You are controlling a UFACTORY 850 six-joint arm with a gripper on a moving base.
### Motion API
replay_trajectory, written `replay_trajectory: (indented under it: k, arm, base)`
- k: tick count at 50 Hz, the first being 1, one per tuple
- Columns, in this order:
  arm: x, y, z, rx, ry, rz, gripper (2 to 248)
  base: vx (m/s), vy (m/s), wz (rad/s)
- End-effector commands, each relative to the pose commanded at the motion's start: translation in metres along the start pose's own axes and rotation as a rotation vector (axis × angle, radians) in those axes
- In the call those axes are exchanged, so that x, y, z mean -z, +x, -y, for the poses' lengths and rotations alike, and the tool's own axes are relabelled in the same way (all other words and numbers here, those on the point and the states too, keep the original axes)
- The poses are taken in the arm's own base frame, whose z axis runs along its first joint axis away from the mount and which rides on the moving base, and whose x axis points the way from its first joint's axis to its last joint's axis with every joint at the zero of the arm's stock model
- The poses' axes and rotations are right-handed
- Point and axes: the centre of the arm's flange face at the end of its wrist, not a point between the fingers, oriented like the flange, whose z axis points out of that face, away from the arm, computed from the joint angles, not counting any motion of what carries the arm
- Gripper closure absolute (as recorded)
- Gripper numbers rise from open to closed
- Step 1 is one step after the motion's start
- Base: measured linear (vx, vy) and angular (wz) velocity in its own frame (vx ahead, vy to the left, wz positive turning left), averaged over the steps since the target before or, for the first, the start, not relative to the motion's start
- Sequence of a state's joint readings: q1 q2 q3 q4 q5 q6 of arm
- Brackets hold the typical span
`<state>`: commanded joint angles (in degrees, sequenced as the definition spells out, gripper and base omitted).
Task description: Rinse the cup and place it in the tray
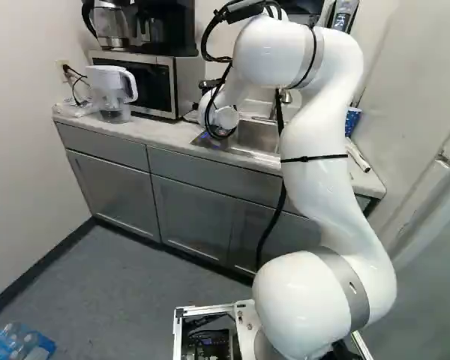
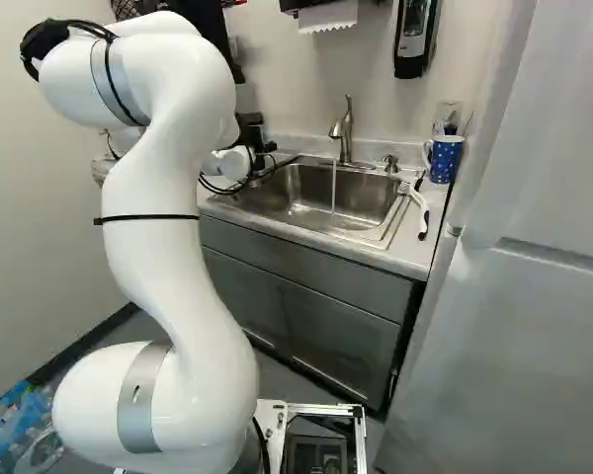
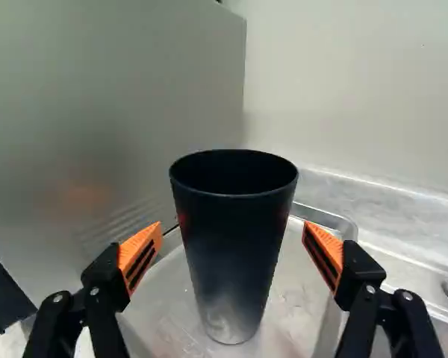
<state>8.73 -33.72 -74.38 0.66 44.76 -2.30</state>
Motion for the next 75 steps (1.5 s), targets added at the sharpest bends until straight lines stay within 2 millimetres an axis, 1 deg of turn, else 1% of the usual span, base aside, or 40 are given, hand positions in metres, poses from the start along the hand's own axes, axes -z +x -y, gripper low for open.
replay_trajectory:
  k: [35, 75]
  arm:
    - [0.004, 0.039, -0.001, -0.001, -0.002, -0.056, 3]
    - [0.008, 0.073, -0.002, -0.001, 0.001, 0.005, 3]
  base:
    - [0.000, 0.000, 0.000]
    - [0.000, 0.000, 0.000]
